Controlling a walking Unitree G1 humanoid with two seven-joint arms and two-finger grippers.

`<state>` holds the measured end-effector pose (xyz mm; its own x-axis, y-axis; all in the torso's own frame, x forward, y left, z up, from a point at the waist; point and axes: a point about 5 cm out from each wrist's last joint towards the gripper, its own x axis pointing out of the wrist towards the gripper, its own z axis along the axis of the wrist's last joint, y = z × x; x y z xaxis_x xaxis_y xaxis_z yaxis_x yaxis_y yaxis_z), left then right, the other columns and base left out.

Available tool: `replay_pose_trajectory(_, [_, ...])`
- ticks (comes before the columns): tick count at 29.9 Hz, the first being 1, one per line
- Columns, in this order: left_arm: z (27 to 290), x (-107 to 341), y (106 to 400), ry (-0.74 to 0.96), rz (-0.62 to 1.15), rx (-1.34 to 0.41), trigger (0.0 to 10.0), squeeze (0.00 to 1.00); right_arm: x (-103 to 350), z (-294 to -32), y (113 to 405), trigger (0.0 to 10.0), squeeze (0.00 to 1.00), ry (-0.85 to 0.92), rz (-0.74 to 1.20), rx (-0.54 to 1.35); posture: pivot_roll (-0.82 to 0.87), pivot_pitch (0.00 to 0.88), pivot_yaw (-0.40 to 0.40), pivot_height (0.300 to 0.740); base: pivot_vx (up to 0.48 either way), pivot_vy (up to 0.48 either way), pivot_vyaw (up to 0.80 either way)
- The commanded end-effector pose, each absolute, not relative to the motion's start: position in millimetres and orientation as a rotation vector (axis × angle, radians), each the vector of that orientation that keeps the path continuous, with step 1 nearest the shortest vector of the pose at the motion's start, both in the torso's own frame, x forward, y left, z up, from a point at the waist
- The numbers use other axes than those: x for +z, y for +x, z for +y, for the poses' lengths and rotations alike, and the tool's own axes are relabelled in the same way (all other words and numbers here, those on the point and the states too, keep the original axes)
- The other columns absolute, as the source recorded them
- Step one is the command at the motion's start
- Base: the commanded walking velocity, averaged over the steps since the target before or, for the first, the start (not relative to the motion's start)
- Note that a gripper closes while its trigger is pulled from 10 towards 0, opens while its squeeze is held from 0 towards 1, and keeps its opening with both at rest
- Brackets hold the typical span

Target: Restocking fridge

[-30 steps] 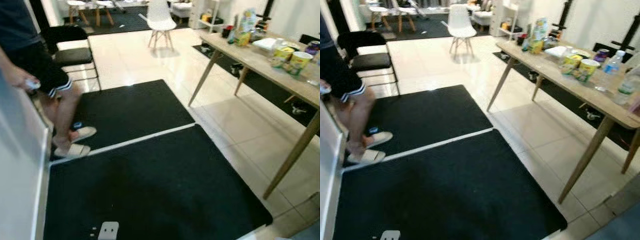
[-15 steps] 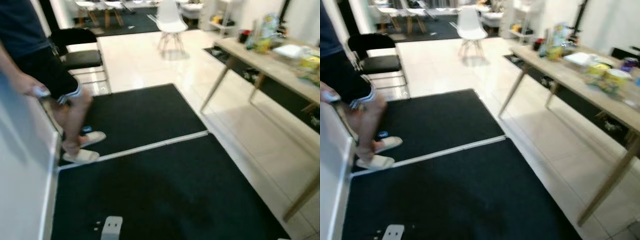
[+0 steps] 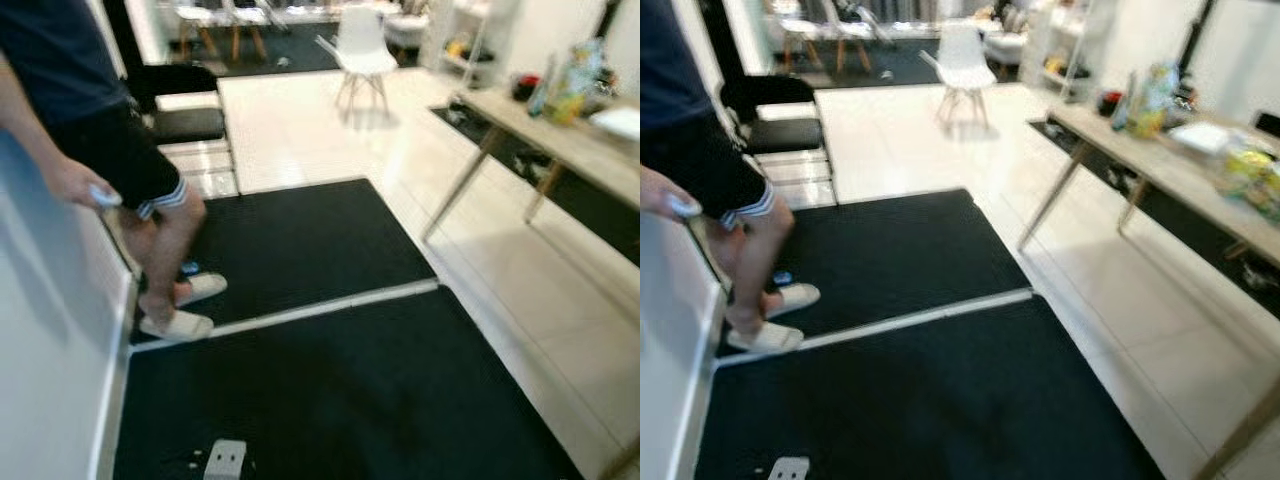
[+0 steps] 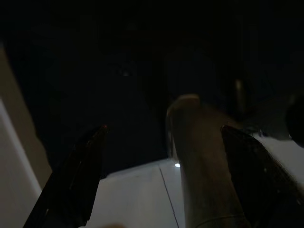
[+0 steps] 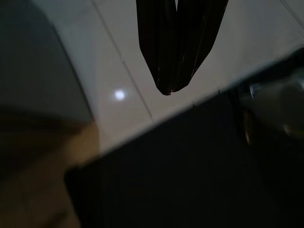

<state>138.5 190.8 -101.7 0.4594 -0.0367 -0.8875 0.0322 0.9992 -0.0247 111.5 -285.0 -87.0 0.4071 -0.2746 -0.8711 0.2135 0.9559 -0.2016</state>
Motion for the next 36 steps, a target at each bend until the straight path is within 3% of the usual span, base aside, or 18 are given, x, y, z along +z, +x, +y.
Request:
replay_pose_trajectory(1, [190.7, -102.9, 135.6, 0.002, 1.107, -0.045, 10.0, 0.00, -90.6, -281.6, 103.8, 10.0, 0.00, -0.045, 1.136, -0.309, -0.09, 0.000, -0.039, 0.740, 0.382, 0.000, 0.00])
replay_pose_trajectory(18, [188.9, -103.3, 135.0, 0.002, 1.109, -0.051, 10.0, 0.00, -91.8, -277.6, 105.0, 10.0, 0.00, -0.031, 1.141, -0.307, -0.09, 0.000, -0.039, 0.740, 0.383, 0.000, 0.00])
replay_pose_trajectory(36, [189.4, -103.1, 135.4, 0.006, 1.107, -0.054, 10.0, 0.00, -94.0, -272.9, 103.5, 10.0, 0.00, -0.009, 1.151, -0.305, -0.09, 0.000, -0.036, 0.740, 0.381, 0.000, -0.78])
